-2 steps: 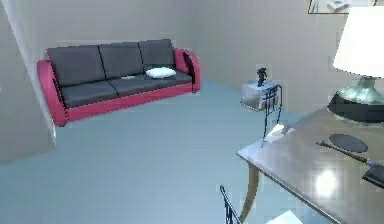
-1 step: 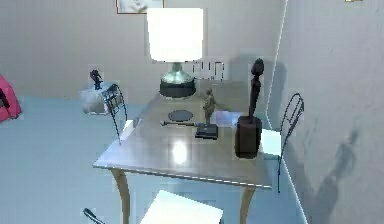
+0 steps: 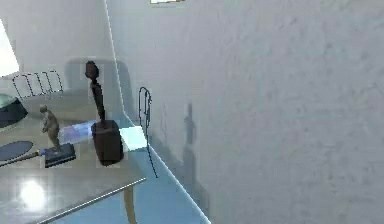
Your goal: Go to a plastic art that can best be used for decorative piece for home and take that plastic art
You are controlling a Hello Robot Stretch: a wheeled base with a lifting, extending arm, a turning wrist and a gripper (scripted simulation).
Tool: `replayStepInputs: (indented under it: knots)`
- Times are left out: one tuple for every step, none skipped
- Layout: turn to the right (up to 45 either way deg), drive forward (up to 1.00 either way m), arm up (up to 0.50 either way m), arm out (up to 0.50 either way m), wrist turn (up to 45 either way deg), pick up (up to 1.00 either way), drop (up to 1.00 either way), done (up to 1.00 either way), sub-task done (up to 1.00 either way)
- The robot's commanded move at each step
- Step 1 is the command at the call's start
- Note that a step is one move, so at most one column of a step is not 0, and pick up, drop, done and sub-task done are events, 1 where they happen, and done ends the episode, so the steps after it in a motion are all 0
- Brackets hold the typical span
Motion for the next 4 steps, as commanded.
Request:
replayStepInputs:
  knots:
    - [0.0, 0.75, 0.0, 0.0, 0.0, 0.0, 0.0, 0.0, 0.0]
    - [-45.0, 0.0, 0.0, 0.0, 0.0, 0.0, 0.0, 0.0, 0.0]
    - [-45.0, 0.0, 0.0, 0.0, 0.0, 0.0, 0.0, 0.0, 0.0]
    - [-45.0, 0.0, 0.0, 0.0, 0.0, 0.0, 0.0, 0.0, 0.0]
